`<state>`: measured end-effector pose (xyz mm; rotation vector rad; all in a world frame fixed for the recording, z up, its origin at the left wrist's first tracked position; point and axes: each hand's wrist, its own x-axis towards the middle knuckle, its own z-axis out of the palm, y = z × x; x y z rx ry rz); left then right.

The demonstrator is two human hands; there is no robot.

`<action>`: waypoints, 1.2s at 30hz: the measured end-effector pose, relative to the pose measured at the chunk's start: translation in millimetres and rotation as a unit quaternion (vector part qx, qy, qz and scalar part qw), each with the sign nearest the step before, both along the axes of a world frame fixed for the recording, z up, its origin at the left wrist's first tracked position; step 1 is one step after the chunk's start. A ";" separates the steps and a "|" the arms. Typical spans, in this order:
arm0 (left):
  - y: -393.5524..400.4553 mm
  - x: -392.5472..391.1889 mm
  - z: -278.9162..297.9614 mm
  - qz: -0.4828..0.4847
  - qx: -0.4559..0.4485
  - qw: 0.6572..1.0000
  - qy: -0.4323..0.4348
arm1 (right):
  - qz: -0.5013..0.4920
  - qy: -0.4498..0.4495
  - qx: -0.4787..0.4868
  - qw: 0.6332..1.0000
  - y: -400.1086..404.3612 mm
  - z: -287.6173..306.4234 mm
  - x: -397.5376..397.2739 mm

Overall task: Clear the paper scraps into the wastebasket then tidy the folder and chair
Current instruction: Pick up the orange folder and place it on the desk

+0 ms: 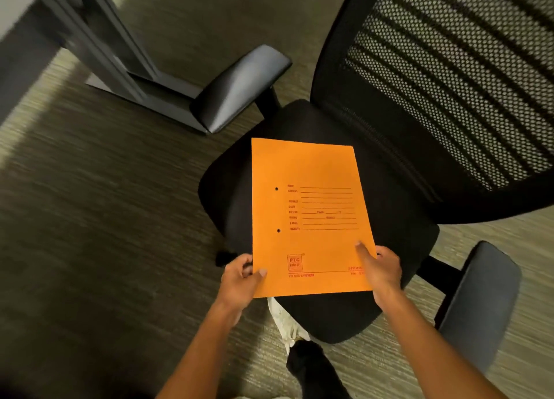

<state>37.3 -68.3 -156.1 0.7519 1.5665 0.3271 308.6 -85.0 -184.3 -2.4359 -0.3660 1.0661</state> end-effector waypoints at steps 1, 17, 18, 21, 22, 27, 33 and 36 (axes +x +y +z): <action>-1.0 -2.3 8.4 -0.004 0.002 1.000 -0.006 | -0.008 0.013 -0.001 1.000 -2.3 4.9 -1.9; -15.9 -82.2 214.9 0.059 0.128 0.990 -0.023 | 0.074 0.149 0.192 0.967 15.6 192.4 -70.6; -15.3 -90.6 230.7 0.072 0.137 0.988 -0.019 | 0.084 0.154 0.209 0.962 22.2 208.3 -79.6; -17.6 -117.1 277.8 0.100 0.177 0.979 -0.004 | 0.119 0.160 0.255 0.946 39.0 256.9 -108.9; -20.3 -127.2 294.0 0.107 0.197 0.975 0.002 | 0.134 0.160 0.266 0.941 43.5 272.9 -120.1; -44.7 -179.2 363.8 0.148 0.285 0.947 0.016 | 0.197 0.171 0.318 0.912 60.6 345.0 -182.5; -99.9 -262.1 427.2 0.240 0.350 0.904 0.056 | 0.295 0.224 0.344 0.863 56.2 416.9 -282.4; -135.8 -304.5 452.1 0.282 0.374 0.880 0.082 | 0.348 0.235 0.356 0.835 44.5 446.2 -338.4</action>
